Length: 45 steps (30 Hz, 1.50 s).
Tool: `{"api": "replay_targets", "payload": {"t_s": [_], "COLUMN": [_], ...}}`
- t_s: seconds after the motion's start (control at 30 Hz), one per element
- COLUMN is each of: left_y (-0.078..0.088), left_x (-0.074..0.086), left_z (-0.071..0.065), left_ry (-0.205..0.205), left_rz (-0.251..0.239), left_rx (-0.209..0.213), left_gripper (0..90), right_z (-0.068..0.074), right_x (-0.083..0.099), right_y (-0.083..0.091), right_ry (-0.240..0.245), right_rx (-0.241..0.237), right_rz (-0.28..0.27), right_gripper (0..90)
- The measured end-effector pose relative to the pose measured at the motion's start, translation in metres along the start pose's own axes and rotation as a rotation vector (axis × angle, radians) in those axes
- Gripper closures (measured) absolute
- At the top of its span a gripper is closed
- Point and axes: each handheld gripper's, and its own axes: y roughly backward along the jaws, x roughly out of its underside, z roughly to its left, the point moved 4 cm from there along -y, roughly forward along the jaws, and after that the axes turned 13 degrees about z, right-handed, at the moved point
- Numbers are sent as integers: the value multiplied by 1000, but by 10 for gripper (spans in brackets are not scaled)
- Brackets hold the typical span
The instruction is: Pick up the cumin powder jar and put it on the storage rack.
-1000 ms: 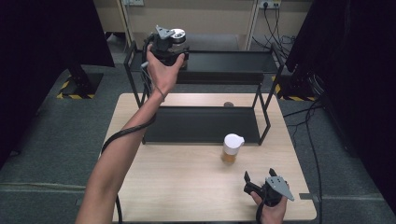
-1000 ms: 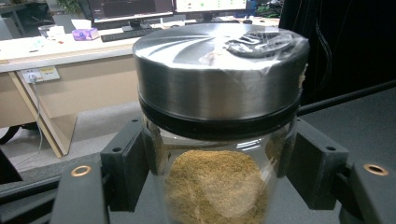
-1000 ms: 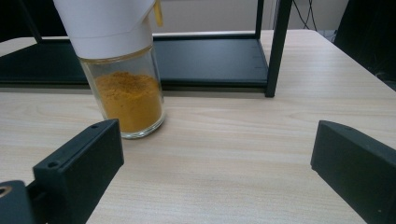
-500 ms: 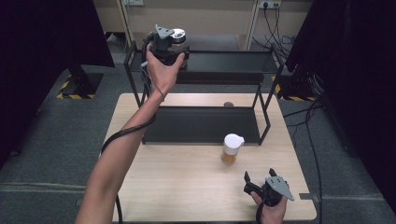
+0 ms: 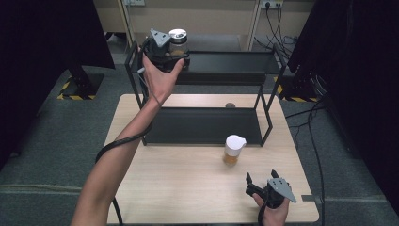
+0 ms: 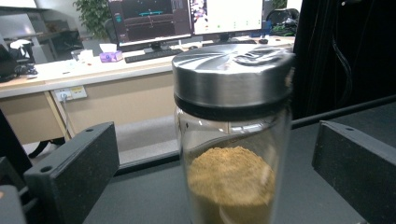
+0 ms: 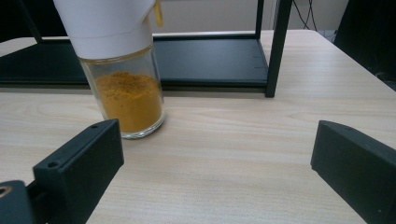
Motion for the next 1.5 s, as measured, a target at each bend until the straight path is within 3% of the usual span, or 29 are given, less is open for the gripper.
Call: {"api": "replay_targets", "payload": {"t_s": [0.67,1.13,1.5], "left_y": [45,70,84], "left_x": [28,60,95], "left_z": [0,0,0], "left_ry": [-58,-86,-100], "left_rz": [-20,-47,-61], "left_rx": [18,41,59], "left_gripper": [1,1,0], "right_z": [1,2,3], "right_x": [0,1,1], "right_y": [0,0,0], "right_ry": [3,6,13], "right_rx": [3,8,12], "right_rz": [-2,-3,-6], "right_gripper": [25,24,25]}}
